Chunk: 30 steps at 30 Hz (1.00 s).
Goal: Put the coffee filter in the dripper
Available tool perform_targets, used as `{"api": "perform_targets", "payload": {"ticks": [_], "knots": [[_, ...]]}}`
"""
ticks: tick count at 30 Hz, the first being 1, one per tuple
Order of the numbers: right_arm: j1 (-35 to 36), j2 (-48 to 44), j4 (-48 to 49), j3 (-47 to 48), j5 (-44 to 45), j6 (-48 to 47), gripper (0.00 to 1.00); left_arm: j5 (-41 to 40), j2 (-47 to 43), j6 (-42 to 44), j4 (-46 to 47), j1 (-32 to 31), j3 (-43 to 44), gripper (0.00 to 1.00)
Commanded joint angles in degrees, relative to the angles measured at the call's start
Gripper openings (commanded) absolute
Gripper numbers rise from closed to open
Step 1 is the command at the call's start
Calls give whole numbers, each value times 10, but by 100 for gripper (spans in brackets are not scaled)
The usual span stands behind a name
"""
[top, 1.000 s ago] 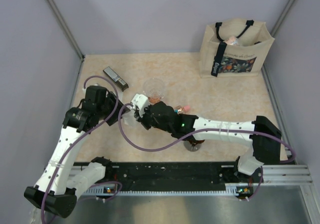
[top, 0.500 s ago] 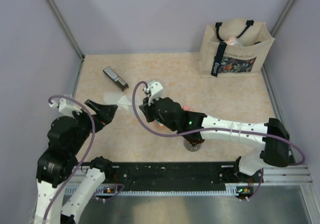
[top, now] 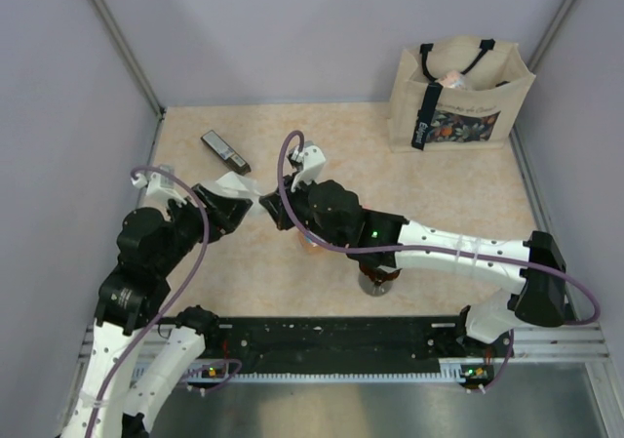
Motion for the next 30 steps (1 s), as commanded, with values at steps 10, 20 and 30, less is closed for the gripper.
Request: {"api": "perform_targets", "payload": {"ticks": [10, 20, 30], "knots": [[1, -5, 44, 20, -14, 23, 0, -35, 32, -2, 60, -2, -12, 47], [-19, -4, 60, -4, -46, 48, 0, -160, 45, 3, -31, -1, 5, 0], [-21, 25, 53, 14, -64, -11, 28, -143, 54, -2, -63, -2, 29, 0]]}}
